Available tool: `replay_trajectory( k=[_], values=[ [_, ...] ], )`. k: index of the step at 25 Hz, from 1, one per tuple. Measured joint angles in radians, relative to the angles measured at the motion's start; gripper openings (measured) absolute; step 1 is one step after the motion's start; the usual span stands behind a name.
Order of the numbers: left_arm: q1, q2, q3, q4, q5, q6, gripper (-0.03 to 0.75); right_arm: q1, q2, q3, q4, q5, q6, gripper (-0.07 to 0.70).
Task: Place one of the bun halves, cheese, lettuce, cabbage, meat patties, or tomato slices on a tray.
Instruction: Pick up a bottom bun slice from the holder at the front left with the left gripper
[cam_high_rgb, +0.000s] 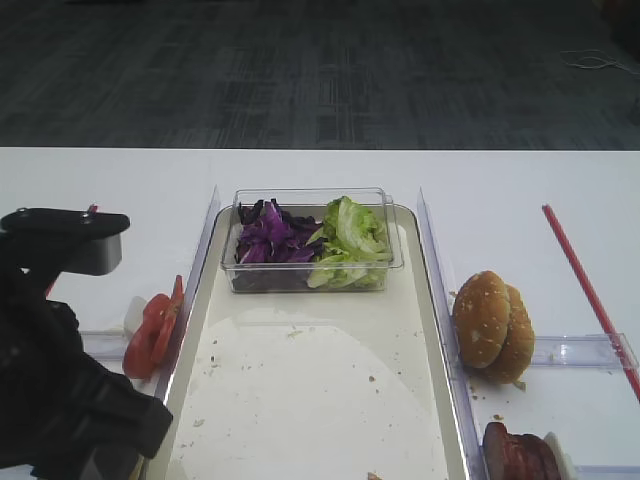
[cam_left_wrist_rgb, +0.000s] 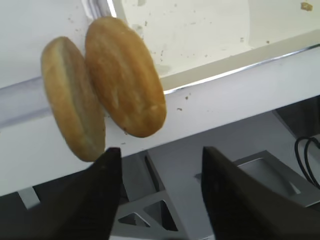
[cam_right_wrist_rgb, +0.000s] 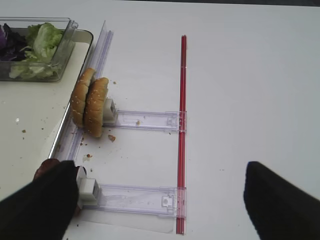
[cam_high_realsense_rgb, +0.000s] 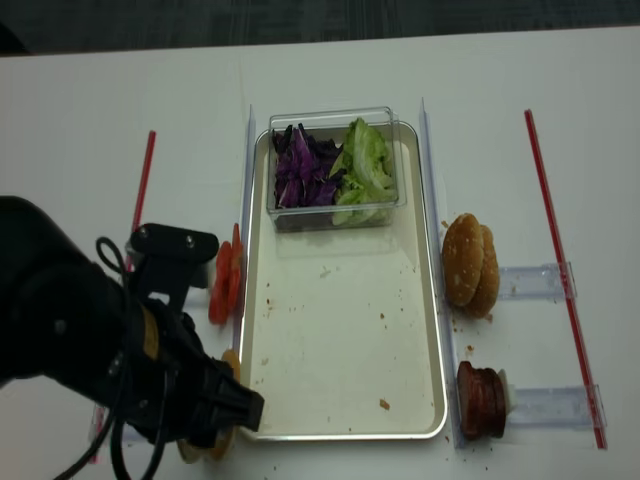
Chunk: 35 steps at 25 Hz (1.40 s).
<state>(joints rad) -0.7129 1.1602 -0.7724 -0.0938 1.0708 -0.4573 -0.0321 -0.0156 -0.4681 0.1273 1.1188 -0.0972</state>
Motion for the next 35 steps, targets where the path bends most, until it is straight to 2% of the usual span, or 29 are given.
replay_trajectory(
  k=[5, 9, 17, 35],
  values=[
    [-0.029, 0.071, -0.018, 0.000, -0.010, -0.010, 0.372, 0.000, 0.000, 0.000, 0.000, 0.000, 0.000, 0.661],
    [-0.031, 0.126, -0.055, 0.004, -0.014, -0.015, 0.372, 0.000, 0.000, 0.000, 0.000, 0.000, 0.000, 0.661],
    [-0.031, 0.233, -0.063, 0.021, -0.023, -0.041, 0.372, 0.000, 0.000, 0.000, 0.000, 0.000, 0.000, 0.661],
    [-0.031, 0.304, -0.063, 0.119, -0.047, -0.084, 0.356, 0.000, 0.000, 0.000, 0.000, 0.000, 0.002, 0.661]
  ],
)
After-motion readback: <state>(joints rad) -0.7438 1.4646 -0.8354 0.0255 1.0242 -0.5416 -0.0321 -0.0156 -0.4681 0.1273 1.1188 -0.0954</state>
